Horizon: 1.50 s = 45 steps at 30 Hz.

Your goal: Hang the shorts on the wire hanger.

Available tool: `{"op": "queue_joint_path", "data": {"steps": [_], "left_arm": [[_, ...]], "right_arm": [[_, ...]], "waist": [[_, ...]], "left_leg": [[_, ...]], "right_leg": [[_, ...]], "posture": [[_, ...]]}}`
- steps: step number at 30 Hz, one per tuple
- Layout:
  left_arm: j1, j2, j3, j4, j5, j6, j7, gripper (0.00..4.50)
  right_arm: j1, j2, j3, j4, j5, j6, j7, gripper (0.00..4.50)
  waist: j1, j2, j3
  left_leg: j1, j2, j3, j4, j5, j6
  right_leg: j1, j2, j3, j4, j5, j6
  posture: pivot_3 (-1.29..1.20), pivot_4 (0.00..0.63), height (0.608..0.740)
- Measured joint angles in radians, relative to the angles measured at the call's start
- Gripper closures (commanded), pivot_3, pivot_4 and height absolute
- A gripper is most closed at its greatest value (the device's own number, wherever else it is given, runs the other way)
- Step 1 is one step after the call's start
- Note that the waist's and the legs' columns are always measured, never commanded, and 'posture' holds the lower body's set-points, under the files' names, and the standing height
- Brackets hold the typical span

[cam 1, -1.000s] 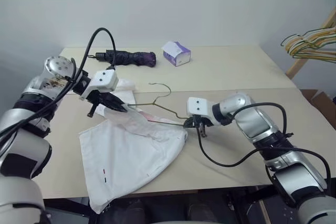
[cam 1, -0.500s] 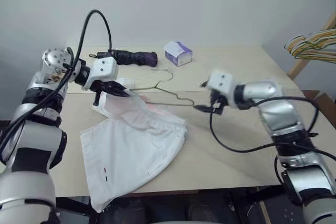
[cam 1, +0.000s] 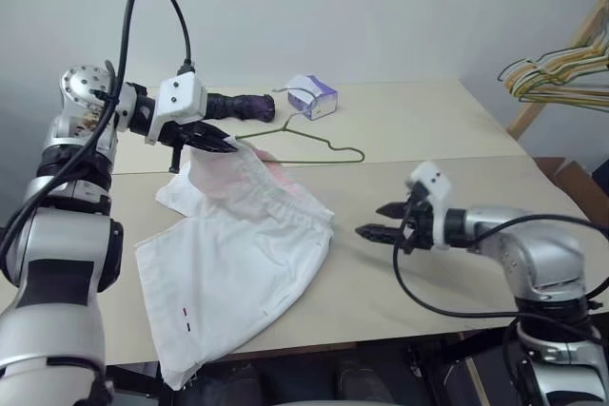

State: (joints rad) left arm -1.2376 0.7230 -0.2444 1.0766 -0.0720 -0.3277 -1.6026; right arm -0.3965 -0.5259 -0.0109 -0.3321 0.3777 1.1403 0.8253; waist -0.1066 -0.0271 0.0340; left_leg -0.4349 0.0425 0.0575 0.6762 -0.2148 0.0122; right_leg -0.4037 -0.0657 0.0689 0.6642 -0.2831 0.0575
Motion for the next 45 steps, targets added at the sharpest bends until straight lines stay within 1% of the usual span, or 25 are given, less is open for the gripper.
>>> {"op": "queue_joint_path", "data": {"steps": [3,8,9,11,12,16,17,21,22,24,26,30,33,36,40,45], "left_arm": [[0.000,-0.006,0.012,0.000,0.007,0.000,-0.007,4.50],[-0.001,-0.008,0.027,0.000,0.022,0.000,-0.008,4.50],[-0.001,-0.008,0.027,0.000,0.024,0.000,-0.008,4.50],[-0.001,-0.008,0.030,0.000,0.032,0.000,-0.008,4.50],[-0.001,-0.008,0.030,0.000,0.032,0.000,-0.008,4.50],[-0.002,-0.008,0.032,-0.001,0.032,0.000,-0.008,4.50],[-0.002,-0.008,0.032,-0.001,0.032,0.000,-0.008,4.50],[-0.001,-0.008,0.035,-0.002,0.032,0.000,-0.008,4.50],[-0.001,-0.008,0.035,-0.002,0.031,0.000,-0.008,4.50],[-0.001,-0.006,0.034,-0.009,0.018,0.006,-0.008,4.50],[0.005,0.009,0.018,-0.041,-0.026,0.025,-0.008,4.50],[0.059,0.099,-0.109,-0.164,-0.155,0.087,-0.008,4.50],[0.103,0.133,-0.173,-0.213,-0.216,0.094,-0.008,4.50],[0.121,0.161,-0.207,-0.247,-0.270,0.110,-0.008,4.50],[0.122,0.170,-0.210,-0.256,-0.282,0.111,-0.008,4.50],[0.127,0.169,-0.210,-0.247,-0.244,0.089,-0.009,4.50]], "right_arm": [[0.002,0.080,0.024,0.015,0.001,0.000,-0.062,0.05],[-0.001,0.213,0.028,0.100,0.024,0.001,-0.146,0.05],[-0.002,0.225,0.031,0.109,0.028,0.001,-0.155,0.21],[-0.008,0.258,0.037,0.130,0.034,0.001,-0.179,0.66],[-0.011,0.271,0.037,0.144,0.038,0.001,-0.189,0.98],[-0.012,0.299,0.036,0.175,0.038,-0.002,-0.226,2.36],[-0.012,0.307,0.035,0.180,0.040,-0.002,-0.232,2.80],[-0.012,0.306,0.036,0.184,0.049,-0.002,-0.239,4.24],[-0.012,0.304,0.037,0.184,0.049,-0.002,-0.242,4.47],[-0.011,0.292,0.047,0.184,0.040,-0.021,-0.252,4.47],[-0.011,0.260,0.084,0.186,0.003,-0.071,-0.271,4.47],[-0.014,0.195,0.137,0.214,-0.089,-0.198,-0.307,4.47],[-0.021,0.147,0.138,0.238,-0.131,-0.282,-0.315,4.47],[-0.030,0.093,0.138,0.251,-0.152,-0.349,-0.306,4.47],[-0.035,0.061,0.137,0.255,-0.158,-0.405,-0.290,4.47],[-0.027,0.022,0.140,0.243,-0.170,-0.462,-0.275,4.47]], "waist": [[-0.004,0.000,0.000],[-0.014,0.000,0.000],[-0.015,0.000,0.000],[-0.016,0.000,0.000],[-0.016,0.000,0.000],[-0.016,0.000,0.000],[-0.016,0.000,0.000],[-0.017,0.000,0.000],[-0.017,0.000,0.000],[-0.017,0.000,0.000],[-0.018,0.000,0.000],[-0.023,0.000,0.000],[-0.020,0.000,0.000],[-0.016,0.000,0.000],[-0.015,0.000,0.000],[-0.015,0.000,0.000]], "left_leg": [[0.000,0.001,-0.001,0.000,0.000,0.000],[-0.001,0.000,-0.003,0.000,0.000,0.000],[-0.001,0.000,-0.003,0.000,0.000,0.000],[-0.001,0.000,-0.003,0.000,0.000,0.000],[-0.001,0.000,-0.004,0.000,0.000,0.000],[-0.001,0.000,-0.005,0.000,0.000,0.000],[-0.001,0.000,-0.005,0.000,0.000,0.000],[-0.001,0.000,-0.005,0.000,0.000,0.000],[-0.001,0.000,-0.006,0.000,0.000,0.000],[-0.001,0.000,-0.006,0.000,0.000,0.000],[-0.001,0.001,-0.006,0.000,0.000,0.000],[0.000,0.001,-0.010,0.000,0.000,0.000],[-0.001,0.001,-0.011,0.000,0.000,0.000],[-0.001,0.001,-0.011,0.000,0.000,0.000],[-0.001,0.001,-0.009,0.000,0.000,0.000],[-0.001,0.001,-0.005,0.001,0.000,0.000]], "right_leg": [[0.000,0.001,0.000,0.000,0.000,0.000],[0.000,0.001,0.000,0.000,0.000,0.000],[0.000,0.001,0.000,0.000,0.000,0.000],[0.000,0.001,0.000,0.000,0.000,0.000],[0.000,0.001,0.000,0.000,0.000,0.000],[0.000,0.001,0.000,0.001,0.000,0.000],[0.000,0.001,0.000,0.001,0.000,0.000],[0.000,0.001,0.000,0.001,0.000,0.000],[0.000,0.001,0.000,0.001,0.000,0.000],[0.000,0.001,0.000,0.001,0.000,0.000],[0.000,0.001,0.000,0.001,0.000,0.000],[0.000,0.001,0.000,0.001,0.000,0.000],[0.000,0.001,0.000,0.001,0.000,0.000],[0.000,0.001,0.000,0.001,0.000,0.000],[0.000,0.001,0.000,0.000,0.000,0.000],[0.000,0.001,0.000,0.000,0.000,0.000]], "posture": [[-0.11,0.000,0.740],[-0.10,0.000,0.740],[-0.10,0.000,0.740],[-0.10,0.000,0.740],[-0.10,0.000,0.740],[-0.09,0.000,0.740],[-0.09,0.000,0.740],[-0.10,0.000,0.740],[-0.10,0.000,0.740],[-0.10,0.000,0.740],[-0.10,0.000,0.740],[-0.09,0.000,0.740],[-0.09,0.000,0.740],[-0.09,0.000,0.740],[-0.08,0.000,0.740],[-0.08,0.000,0.740]]}}
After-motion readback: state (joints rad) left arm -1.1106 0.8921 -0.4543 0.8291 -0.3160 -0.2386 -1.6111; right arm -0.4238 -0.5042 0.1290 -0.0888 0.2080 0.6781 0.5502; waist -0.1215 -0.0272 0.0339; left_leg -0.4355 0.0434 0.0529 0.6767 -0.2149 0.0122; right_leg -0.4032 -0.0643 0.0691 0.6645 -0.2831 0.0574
